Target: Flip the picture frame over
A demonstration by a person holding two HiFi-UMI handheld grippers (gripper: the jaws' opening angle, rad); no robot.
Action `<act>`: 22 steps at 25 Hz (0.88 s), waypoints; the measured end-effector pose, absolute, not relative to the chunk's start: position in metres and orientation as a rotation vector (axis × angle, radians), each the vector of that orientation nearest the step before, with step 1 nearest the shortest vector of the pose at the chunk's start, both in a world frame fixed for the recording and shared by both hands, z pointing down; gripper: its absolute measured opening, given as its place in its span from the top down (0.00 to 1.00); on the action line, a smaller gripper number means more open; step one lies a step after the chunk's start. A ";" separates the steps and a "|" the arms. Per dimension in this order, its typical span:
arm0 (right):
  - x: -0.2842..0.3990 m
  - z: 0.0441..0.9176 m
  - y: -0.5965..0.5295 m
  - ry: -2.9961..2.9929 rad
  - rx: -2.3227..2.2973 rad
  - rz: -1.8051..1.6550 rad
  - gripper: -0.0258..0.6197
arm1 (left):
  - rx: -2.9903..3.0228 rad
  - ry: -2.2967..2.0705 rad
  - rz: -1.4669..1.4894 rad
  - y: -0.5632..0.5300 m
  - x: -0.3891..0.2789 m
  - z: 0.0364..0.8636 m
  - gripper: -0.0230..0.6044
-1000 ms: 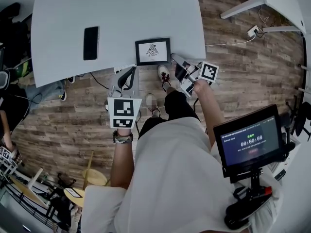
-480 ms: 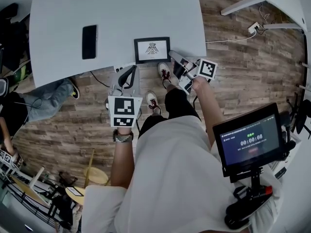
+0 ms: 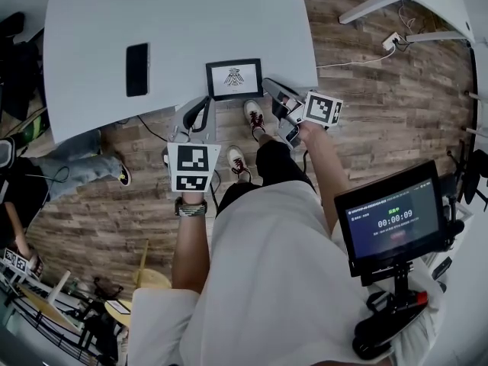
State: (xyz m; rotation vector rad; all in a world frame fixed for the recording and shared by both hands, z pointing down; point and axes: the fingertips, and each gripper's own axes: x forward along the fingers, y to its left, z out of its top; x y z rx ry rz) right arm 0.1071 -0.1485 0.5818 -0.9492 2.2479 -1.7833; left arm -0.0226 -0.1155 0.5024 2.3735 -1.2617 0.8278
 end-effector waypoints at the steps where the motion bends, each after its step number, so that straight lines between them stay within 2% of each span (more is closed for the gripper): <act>1: 0.108 0.577 -0.150 2.285 -0.976 -1.756 0.95 | 2.379 -1.263 0.823 -0.117 -0.022 0.500 0.96; 12: 0.108 0.468 -0.150 2.859 -1.346 -1.097 0.96 | 2.517 -1.319 0.732 -0.117 -0.014 0.432 0.96; 22: 0.107 0.376 -0.182 2.985 -1.519 -0.560 0.96 | 2.658 -1.378 0.613 -0.156 -0.015 0.376 0.96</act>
